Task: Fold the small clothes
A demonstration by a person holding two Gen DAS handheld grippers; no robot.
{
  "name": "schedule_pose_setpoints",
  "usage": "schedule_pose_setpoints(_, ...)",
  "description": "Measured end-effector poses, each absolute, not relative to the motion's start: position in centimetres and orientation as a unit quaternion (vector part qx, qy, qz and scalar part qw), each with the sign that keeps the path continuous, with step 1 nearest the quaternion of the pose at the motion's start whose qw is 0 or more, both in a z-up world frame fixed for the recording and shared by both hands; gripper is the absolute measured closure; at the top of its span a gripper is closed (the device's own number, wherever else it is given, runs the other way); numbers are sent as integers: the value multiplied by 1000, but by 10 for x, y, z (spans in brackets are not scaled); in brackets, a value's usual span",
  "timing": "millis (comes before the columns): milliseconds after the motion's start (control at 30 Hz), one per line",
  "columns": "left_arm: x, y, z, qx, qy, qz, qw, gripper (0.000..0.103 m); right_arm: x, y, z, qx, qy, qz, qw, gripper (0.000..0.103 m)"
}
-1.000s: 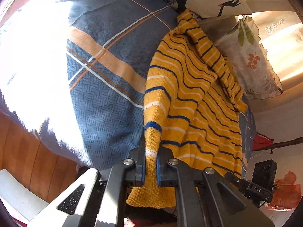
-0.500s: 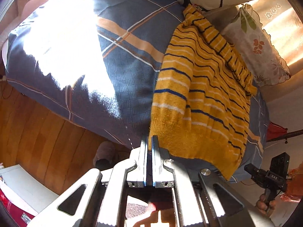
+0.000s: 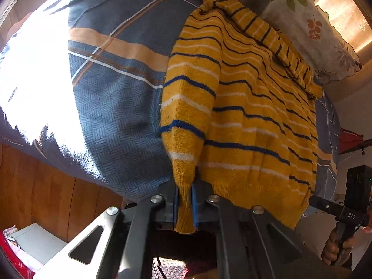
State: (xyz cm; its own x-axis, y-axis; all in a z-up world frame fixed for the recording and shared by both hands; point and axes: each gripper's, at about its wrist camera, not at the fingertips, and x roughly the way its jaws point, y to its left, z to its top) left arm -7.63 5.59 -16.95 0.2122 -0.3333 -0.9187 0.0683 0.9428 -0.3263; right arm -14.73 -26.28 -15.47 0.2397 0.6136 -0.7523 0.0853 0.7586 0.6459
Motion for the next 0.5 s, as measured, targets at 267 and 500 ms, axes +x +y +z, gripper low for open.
schedule_pose_setpoints(267, -74, 75, -133, -179, 592, -132, 775, 95, -146, -270, -144, 299, 573, 214, 732, 93)
schedule_pose_setpoints(500, -24, 57, -78, -175, 537, -155, 811, 95, -106, -308, -82, 349, 488, 217, 770, 94)
